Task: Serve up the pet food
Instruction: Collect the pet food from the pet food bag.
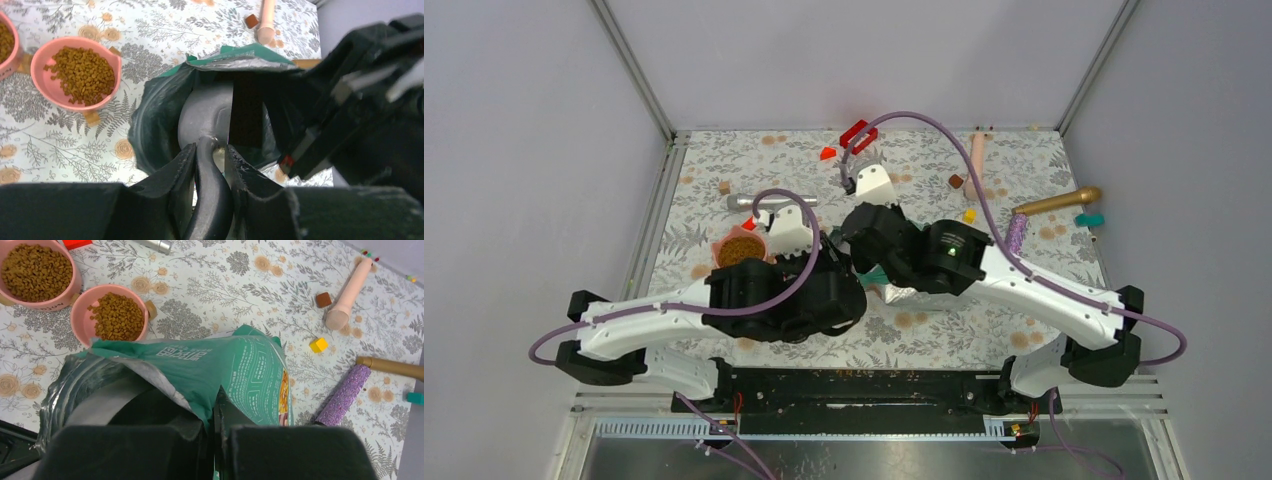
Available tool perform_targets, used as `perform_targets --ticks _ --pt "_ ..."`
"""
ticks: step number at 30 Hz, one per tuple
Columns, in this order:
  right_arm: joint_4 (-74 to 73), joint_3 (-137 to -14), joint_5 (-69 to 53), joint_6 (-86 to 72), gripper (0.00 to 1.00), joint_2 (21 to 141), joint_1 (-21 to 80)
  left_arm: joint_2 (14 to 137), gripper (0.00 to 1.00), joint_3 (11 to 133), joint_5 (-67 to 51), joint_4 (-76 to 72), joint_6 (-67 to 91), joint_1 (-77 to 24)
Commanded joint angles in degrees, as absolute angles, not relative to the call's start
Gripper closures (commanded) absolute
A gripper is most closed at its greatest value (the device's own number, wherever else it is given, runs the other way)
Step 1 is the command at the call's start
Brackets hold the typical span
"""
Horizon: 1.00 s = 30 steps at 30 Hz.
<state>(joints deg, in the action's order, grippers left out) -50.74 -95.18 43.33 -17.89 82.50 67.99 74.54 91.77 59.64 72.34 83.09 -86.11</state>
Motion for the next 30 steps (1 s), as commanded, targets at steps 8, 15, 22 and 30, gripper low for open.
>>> perform_targets --ticks 8,15,22,30 --pt "-37.83 -96.79 55.31 -16.92 1.0 83.54 70.54 75.49 1.0 88.9 44.32 84.76 92.24 -75.55" --pt "-36.04 -93.96 51.88 -19.13 1.0 83.15 70.62 75.99 1.0 84.82 41.5 79.05 90.15 -73.03" --pt "-32.58 -88.13 51.18 -21.84 1.0 78.64 70.53 73.28 1.0 71.86 34.06 53.92 83.29 -66.55" --pt "-30.87 -81.93 51.51 -25.56 1.0 74.03 70.36 57.23 1.0 49.63 30.89 20.64 86.46 -65.19"
